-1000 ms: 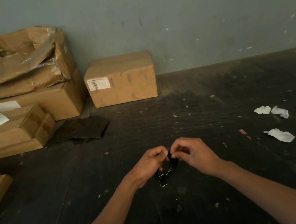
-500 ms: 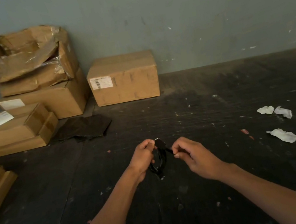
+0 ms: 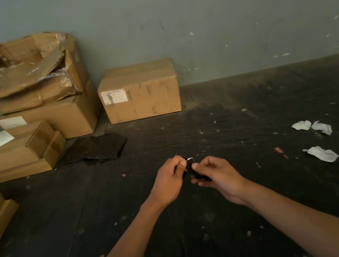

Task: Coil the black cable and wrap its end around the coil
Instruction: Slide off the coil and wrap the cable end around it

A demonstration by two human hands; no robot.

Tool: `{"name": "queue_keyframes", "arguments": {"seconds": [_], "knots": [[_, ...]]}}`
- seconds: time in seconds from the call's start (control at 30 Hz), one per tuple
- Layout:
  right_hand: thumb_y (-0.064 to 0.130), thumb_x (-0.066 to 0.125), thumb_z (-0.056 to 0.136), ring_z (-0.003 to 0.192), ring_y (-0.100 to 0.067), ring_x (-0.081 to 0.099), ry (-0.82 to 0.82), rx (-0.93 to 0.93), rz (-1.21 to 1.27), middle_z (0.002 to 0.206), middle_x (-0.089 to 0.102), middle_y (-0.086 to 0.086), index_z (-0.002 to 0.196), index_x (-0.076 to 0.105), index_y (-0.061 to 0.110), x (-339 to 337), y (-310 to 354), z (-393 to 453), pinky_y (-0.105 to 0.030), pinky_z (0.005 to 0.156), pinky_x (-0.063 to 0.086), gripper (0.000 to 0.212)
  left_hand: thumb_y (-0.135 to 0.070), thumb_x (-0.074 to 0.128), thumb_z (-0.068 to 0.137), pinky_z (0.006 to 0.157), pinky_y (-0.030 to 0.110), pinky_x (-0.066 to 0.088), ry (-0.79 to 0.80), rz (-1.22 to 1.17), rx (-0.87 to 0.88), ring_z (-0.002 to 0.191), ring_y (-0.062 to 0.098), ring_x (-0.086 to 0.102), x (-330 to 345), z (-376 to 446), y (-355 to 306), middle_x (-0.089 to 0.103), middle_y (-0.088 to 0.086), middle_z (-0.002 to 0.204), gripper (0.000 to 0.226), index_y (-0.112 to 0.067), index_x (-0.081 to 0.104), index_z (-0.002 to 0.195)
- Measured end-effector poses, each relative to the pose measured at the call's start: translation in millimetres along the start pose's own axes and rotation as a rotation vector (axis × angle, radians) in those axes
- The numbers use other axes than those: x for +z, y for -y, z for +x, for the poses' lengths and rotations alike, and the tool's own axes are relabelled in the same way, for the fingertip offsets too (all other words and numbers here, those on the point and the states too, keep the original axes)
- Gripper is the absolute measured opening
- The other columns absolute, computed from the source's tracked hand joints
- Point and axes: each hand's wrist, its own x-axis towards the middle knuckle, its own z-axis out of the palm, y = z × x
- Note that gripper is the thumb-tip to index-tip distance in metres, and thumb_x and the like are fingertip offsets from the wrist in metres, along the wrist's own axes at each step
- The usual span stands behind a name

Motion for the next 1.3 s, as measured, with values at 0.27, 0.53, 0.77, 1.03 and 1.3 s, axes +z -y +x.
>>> {"name": "queue_keyframes", "arguments": {"seconds": [0.27, 0.53, 0.77, 1.03, 1.3], "knots": [[0.009, 0.071, 0.083, 0.068, -0.016, 0.066, 0.028, 0.317, 0.295, 0.078, 0.073, -0.008, 0.098, 0.076, 0.008, -4.9, -1.8, -1.5, -0.027, 0.063, 0.054, 0.016, -0.016, 0.042, 0.104, 0.081, 0.034, 0.055, -0.025, -0.15, 0.003, 0.094, 0.015, 0.062, 0.5, -6.7, 3.4, 0.062, 0.005, 0.104, 0.016, -0.021, 0.052, 0.117], [0.014, 0.072, 0.084, 0.059, -0.013, 0.06, -0.078, 0.469, 0.205, 0.069, 0.068, -0.006, 0.1, 0.072, 0.005, 8.4, -5.4, -2.4, -0.023, 0.055, 0.047, 0.018, -0.014, 0.042, 0.104, 0.087, 0.025, 0.055, -0.097, -0.314, -0.032, 0.108, 0.013, 0.062, 7.5, -4.8, -2.3, 0.059, 0.007, 0.122, 0.024, -0.017, 0.038, 0.127], [0.014, 0.072, 0.084, 0.058, -0.013, 0.059, -0.201, 0.443, 0.461, 0.065, 0.069, -0.005, 0.092, 0.071, 0.006, 28.0, -3.8, 7.4, -0.024, 0.053, 0.047, 0.011, -0.012, 0.044, 0.103, 0.08, 0.021, 0.053, -0.162, -0.317, -0.019, 0.097, 0.006, 0.066, 22.6, -9.3, 1.8, 0.065, 0.002, 0.108, 0.018, -0.024, 0.051, 0.116], [0.006, 0.064, 0.088, 0.063, -0.014, 0.058, -0.208, 0.398, 0.643, 0.064, 0.071, -0.006, 0.101, 0.069, 0.003, 34.5, -3.1, 8.9, -0.025, 0.058, 0.047, 0.014, -0.013, 0.046, 0.103, 0.071, 0.018, 0.052, -0.209, -0.348, -0.011, 0.079, 0.0, 0.063, 22.0, -14.3, 7.7, 0.064, -0.001, 0.094, 0.017, -0.021, 0.054, 0.115], [0.006, 0.058, 0.092, 0.069, -0.018, 0.06, -0.144, 0.391, 0.613, 0.091, 0.069, -0.014, 0.107, 0.066, 0.004, 36.0, 1.8, 8.2, -0.025, 0.061, 0.047, 0.017, -0.014, 0.053, 0.1, 0.072, 0.021, 0.055, -0.269, -0.387, -0.044, 0.076, 0.008, 0.064, 23.0, -16.1, 12.3, 0.068, 0.0, 0.094, 0.02, -0.025, 0.063, 0.113]]}}
